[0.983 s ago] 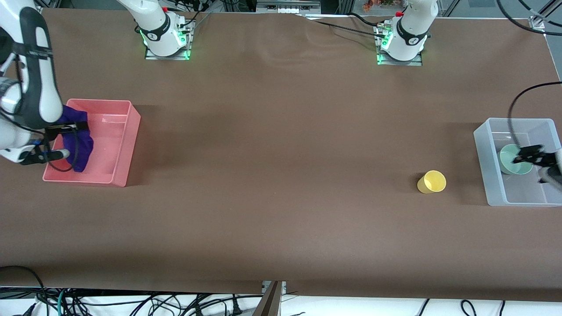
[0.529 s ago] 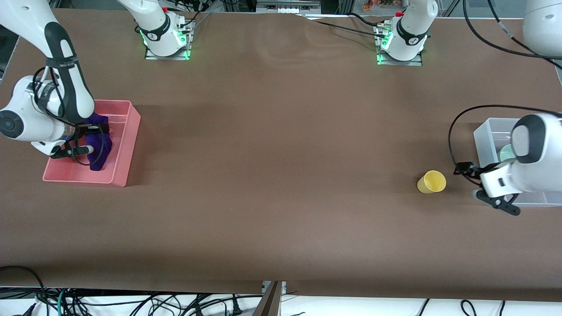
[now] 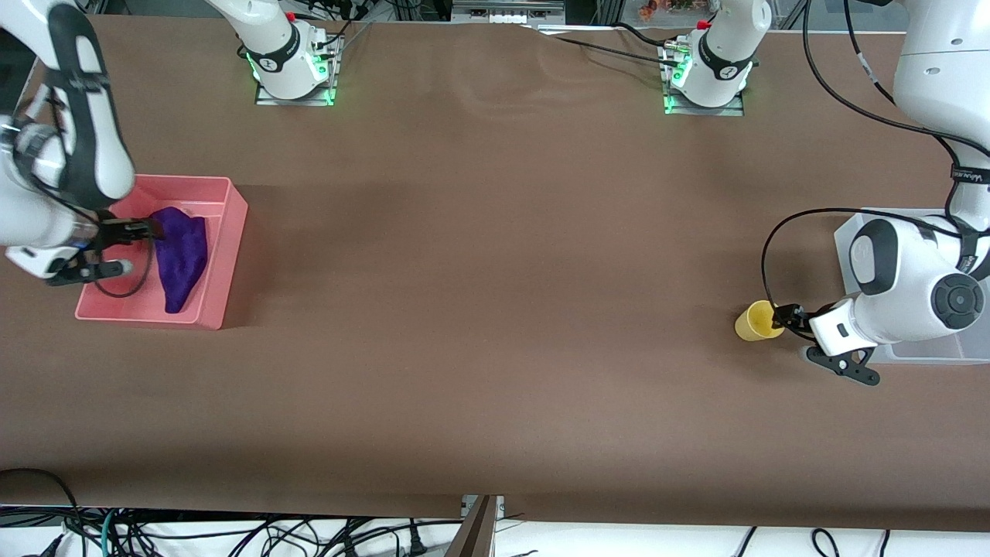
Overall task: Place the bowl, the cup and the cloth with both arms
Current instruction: 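Grasp the yellow cup with the left gripper while the right gripper opens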
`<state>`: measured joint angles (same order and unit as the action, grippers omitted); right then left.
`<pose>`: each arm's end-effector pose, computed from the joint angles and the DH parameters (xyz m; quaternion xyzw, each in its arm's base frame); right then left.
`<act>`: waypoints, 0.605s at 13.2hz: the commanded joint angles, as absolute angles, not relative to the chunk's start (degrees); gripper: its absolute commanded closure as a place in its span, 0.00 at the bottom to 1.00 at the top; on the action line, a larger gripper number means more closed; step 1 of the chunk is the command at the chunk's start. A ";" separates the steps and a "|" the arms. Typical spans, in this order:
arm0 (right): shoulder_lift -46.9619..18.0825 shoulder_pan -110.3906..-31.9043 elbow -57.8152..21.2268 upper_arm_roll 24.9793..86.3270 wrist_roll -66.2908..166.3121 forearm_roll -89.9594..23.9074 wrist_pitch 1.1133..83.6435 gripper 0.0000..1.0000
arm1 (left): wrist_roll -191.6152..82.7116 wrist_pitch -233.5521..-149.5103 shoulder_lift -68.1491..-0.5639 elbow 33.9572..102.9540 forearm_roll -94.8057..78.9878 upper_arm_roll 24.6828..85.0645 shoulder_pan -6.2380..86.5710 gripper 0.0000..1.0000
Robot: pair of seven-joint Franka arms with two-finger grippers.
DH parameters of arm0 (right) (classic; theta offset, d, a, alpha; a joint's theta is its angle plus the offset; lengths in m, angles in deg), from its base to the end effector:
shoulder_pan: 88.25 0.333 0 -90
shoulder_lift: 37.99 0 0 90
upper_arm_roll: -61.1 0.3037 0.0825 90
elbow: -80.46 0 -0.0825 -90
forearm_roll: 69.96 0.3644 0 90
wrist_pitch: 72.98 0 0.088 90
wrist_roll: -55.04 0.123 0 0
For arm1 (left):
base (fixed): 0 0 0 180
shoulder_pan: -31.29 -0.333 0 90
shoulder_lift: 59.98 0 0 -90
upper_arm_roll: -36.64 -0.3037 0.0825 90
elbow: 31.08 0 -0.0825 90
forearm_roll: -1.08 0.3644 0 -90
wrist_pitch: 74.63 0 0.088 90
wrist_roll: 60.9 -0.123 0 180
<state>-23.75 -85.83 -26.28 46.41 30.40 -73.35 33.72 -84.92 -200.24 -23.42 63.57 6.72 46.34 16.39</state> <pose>0.5516 -0.1199 0.3542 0.9839 0.1185 -0.1328 0.0174 0.6480 0.0742 0.2235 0.9827 -0.1794 -0.0391 0.0228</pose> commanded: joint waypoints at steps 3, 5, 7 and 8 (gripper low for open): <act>-24.80 -85.87 -8.76 55.73 40.62 -72.33 20.37 0.00 | -84.27 -202.51 -20.95 63.75 7.59 46.48 16.09 1.00; -25.94 -85.87 -4.11 57.23 41.07 -71.02 17.13 0.00 | -84.37 -202.07 -20.95 63.40 7.50 46.57 16.26 1.00; -27.61 -85.87 0.11 57.58 41.07 -71.71 15.62 0.00 | -84.37 -201.90 -21.57 63.05 7.50 46.57 16.35 1.00; -29.71 -85.96 0.39 57.41 40.89 -71.46 16.49 0.00 | -84.37 -201.55 -22.00 62.96 7.59 46.65 16.35 1.00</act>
<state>-26.80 -85.07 -2.12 56.87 40.80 -72.29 17.95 -84.42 -202.36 -20.61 63.19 6.72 46.41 16.37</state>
